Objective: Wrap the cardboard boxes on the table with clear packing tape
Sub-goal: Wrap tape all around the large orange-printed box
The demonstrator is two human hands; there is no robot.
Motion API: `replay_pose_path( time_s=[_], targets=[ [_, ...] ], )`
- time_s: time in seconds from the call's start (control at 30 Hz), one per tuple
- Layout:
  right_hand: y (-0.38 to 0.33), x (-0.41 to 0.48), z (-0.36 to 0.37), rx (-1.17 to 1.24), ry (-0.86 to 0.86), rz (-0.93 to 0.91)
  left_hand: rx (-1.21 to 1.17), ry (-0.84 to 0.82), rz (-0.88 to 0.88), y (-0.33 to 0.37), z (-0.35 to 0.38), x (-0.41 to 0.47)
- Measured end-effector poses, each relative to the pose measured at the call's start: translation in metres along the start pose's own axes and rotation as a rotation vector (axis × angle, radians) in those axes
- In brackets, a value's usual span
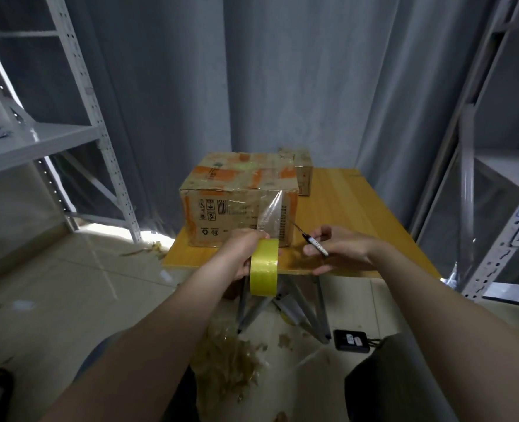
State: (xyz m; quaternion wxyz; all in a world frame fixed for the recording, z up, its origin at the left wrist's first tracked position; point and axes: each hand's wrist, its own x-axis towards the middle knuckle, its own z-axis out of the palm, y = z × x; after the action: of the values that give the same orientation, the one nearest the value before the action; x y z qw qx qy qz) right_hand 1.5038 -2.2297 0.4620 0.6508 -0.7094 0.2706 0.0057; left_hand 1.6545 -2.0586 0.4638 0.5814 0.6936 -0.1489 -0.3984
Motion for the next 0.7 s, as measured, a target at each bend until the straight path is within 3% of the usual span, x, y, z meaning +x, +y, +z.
replay_pose_path(
  time_s=[0.2, 0.7],
  targets=[
    [-0.018, 0.003, -0.019, -0.263, -0.029, 0.147, -0.026, 0.002, 0.012, -0.003, -0.001, 0.004],
    [-0.060, 0.019, -0.008, -0.552, -0.007, 0.136, -0.034, -0.038, 0.003, -0.005, -0.001, 0.011]
  ],
)
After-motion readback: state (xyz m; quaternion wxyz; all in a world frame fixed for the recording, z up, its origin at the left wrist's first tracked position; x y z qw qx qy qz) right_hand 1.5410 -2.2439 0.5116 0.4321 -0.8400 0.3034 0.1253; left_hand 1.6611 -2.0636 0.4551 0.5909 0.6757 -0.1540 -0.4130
